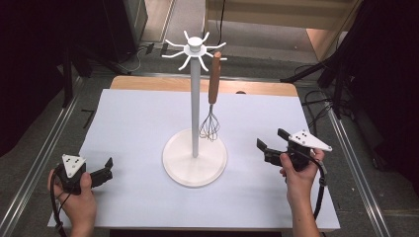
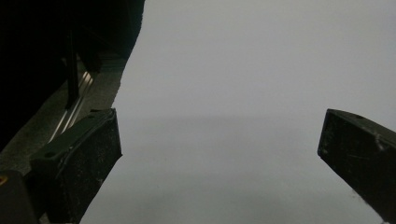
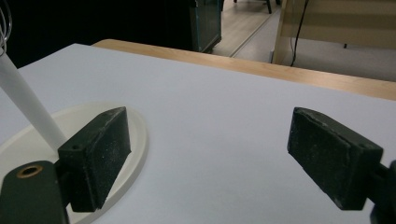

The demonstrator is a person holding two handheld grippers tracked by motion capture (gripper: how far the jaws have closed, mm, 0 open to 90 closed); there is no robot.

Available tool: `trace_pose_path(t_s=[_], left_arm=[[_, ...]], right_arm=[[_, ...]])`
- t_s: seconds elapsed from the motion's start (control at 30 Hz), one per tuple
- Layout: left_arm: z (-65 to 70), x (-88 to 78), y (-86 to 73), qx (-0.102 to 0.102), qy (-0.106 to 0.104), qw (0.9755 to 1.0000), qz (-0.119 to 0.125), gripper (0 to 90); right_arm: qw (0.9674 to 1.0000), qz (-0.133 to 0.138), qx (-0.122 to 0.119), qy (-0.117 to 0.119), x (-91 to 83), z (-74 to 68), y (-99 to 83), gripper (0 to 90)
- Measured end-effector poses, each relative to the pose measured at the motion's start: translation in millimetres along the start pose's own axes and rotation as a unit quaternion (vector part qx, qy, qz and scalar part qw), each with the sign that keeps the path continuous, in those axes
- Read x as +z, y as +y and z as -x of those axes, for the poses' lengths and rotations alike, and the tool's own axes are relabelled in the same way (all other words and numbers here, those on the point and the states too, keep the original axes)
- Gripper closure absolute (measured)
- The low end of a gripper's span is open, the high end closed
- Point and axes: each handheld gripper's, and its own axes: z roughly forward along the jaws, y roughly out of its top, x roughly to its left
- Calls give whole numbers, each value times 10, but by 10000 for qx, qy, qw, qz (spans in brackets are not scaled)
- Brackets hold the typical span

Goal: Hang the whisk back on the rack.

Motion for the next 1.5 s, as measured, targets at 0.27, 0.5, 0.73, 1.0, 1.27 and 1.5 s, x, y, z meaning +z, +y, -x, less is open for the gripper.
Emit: trace_pose_path(t_s=[0.27,0.5,0.73,1.0,1.27,1.5], left_arm=[[3,0,1,9,7,10000,-5,1],[2,0,0,2,9,10000,2,1],[4,-2,1,25,5,10000,0,1],[5,-1,0,20,6,10000,2,1],[4,0,1,16,8,10000,-10,0],[3,-2,1,13,9,10000,-9,1]], right_arm=[[9999,-104,94,-89,-26,80,-116,139],[9996,-144,154,-196,-68,156,-230,140],[9990,-220,206,-321,-104,230,-350,139],[9976,-208,130,-644,-156,288,-473,139],[9970,-279,149,-705,-252,379,-593,139],[9967,-263,181,-746,-382,466,-687,130]])
